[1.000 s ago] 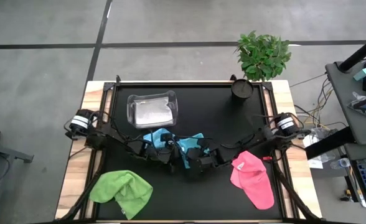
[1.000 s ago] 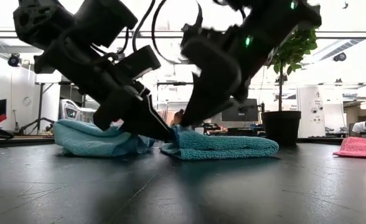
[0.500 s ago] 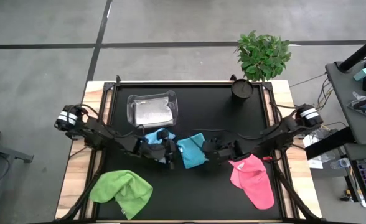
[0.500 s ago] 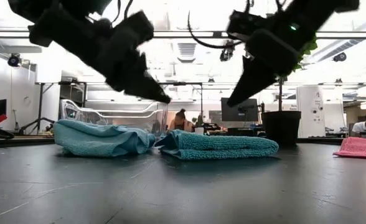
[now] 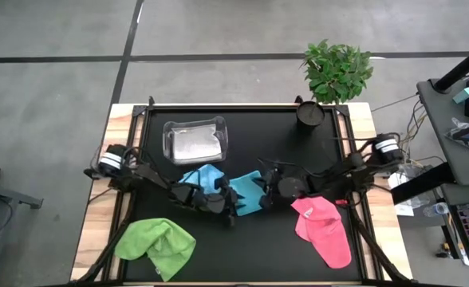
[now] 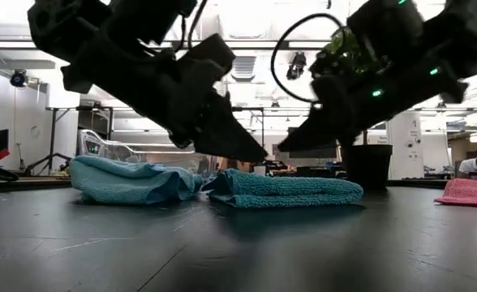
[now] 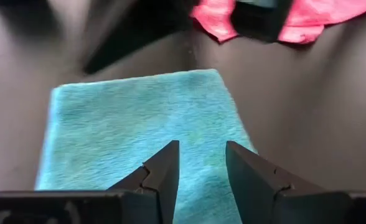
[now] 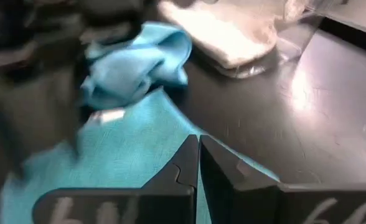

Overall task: Fold microfiber towels
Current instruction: Fold the right blue microfiber cloth

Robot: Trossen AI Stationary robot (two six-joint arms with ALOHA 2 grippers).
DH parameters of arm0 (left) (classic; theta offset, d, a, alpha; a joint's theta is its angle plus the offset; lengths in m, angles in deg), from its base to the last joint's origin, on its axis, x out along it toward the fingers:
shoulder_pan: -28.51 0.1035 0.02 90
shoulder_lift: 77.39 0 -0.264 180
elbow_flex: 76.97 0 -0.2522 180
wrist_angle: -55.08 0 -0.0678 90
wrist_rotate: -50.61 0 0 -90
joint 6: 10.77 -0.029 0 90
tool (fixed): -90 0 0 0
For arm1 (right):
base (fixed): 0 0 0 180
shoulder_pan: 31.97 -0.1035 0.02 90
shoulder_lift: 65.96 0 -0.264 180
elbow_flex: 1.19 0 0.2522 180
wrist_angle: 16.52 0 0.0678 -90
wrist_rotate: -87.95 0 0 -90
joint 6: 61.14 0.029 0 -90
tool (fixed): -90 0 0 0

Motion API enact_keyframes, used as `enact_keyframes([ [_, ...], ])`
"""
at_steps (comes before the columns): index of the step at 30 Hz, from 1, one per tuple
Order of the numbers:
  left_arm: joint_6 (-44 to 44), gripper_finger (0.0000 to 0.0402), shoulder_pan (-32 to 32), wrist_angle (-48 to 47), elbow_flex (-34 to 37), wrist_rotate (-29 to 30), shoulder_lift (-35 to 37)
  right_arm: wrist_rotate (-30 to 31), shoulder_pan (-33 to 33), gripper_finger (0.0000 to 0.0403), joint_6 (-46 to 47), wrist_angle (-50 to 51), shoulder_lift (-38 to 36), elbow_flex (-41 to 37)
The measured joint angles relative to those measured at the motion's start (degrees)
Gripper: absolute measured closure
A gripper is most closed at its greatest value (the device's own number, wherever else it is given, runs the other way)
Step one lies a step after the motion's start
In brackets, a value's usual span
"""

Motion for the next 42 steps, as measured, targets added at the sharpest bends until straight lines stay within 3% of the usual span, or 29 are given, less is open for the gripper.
enact_keyframes([
  [9, 5.83, 0.0286, -1.17, -11.65, -2.99, -2.59, -1.01, 1.71, 3.75, 0.0394, -1.69, -1.55, 9.08, 3.84],
  [17, 8.99, 0.0286, -1.33, -12.53, -2.25, -4.98, -1.28, 2.37, 5.05, 0.0394, 0.8, 1.44, 10.44, 3.31],
  [22, 8.57, 0.0286, -1.33, -13.31, -2.23, -5.28, 0.08, 2.36, 4.87, 0.0394, 0.38, 2.41, 8.27, 3.18],
  [30, 5.91, 0.0286, -1.33, -14.89, -2.19, -5.29, 3.96, 2.03, 1.99, 0.0394, -1.52, 10.69, -1.6, 2.87],
  [32, 5.28, 0.0286, -1.28, -15.13, -2.18, -4.74, 4.48, -0.27, 0.41, 0.0394, -2.8, 12.44, -4.18, 2.64],
  [38, 5.45, 0.0286, 1.04, -17.88, -1.39, -2.18, 4.51, -16.26, -3.2, 0.0394, -1.77, 14.76, -8.17, 1.79],
  [42, 5.58, 0.0286, 2.22, -17.87, -0.63, -2.07, 3.58, -17.41, -5.79, 0.0394, 0.7, 15.99, -7.8, 1.26],
])
